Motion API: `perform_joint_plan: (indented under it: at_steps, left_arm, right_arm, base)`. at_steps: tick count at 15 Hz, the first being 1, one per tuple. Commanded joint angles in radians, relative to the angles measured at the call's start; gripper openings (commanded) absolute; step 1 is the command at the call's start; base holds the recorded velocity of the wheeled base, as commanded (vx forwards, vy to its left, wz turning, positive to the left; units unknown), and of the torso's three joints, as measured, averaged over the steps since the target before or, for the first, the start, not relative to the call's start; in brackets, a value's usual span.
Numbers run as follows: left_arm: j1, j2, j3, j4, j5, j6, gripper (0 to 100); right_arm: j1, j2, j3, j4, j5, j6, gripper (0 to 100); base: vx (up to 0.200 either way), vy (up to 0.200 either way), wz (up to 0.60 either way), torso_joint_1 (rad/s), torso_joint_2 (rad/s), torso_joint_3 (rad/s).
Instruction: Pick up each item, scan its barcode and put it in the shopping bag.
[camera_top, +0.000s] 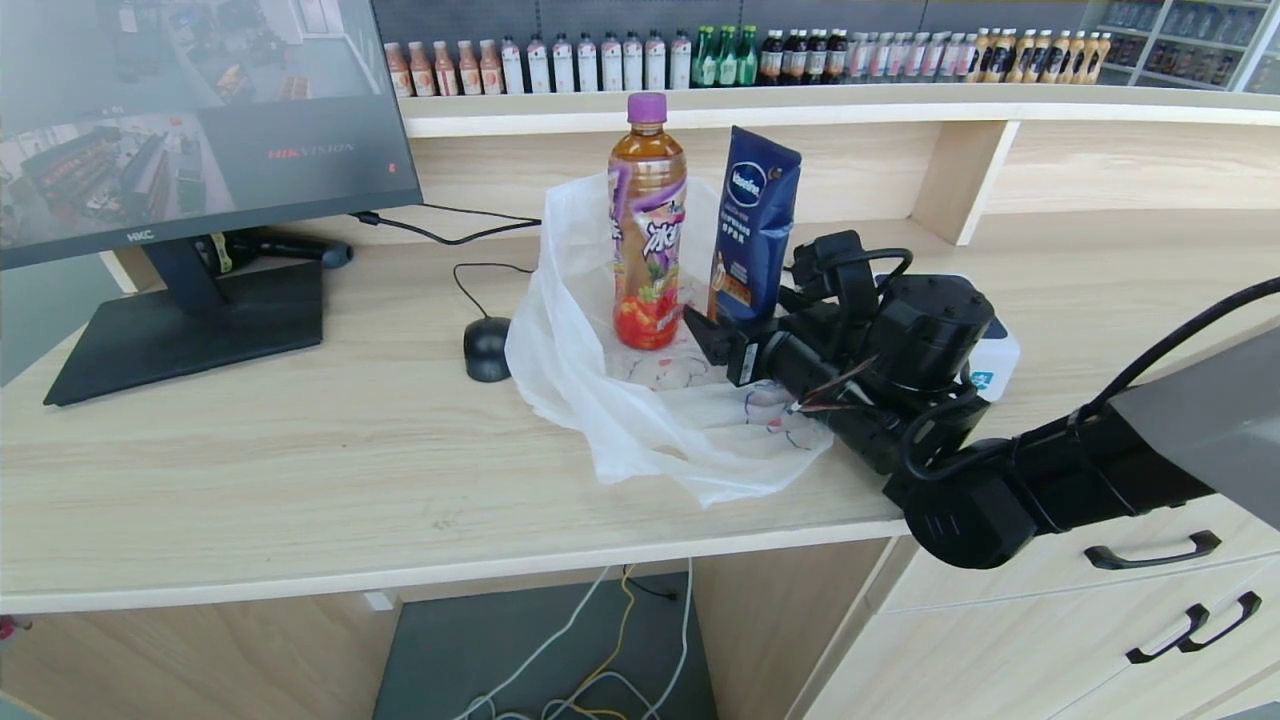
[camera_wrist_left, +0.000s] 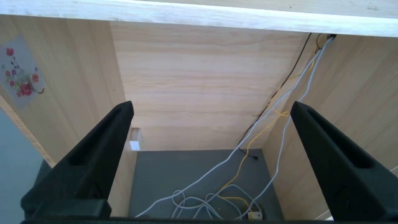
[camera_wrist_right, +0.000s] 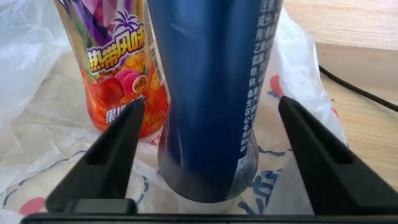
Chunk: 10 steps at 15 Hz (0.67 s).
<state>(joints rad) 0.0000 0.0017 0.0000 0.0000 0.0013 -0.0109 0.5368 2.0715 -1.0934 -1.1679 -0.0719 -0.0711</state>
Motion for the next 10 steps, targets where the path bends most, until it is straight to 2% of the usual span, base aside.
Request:
perform_joint_plan:
  at_steps: [1, 10]
  left_arm:
    - [0.002, 0.0, 0.0, 0.0, 0.0, 0.0, 100]
    - [0.0, 0.0, 0.0, 0.0, 0.0, 0.0, 100]
  right_arm:
    - [0.002, -0.001, 0.003, -0.009, 0.0, 0.002, 100]
    - [0.002, -0.057, 0.026, -0.009, -0.002, 0.001, 100]
  base:
    - [0.0, 0.0, 0.0, 0.0, 0.0, 0.0]
    - [0.0, 0.0, 0.0, 0.0, 0.0, 0.0]
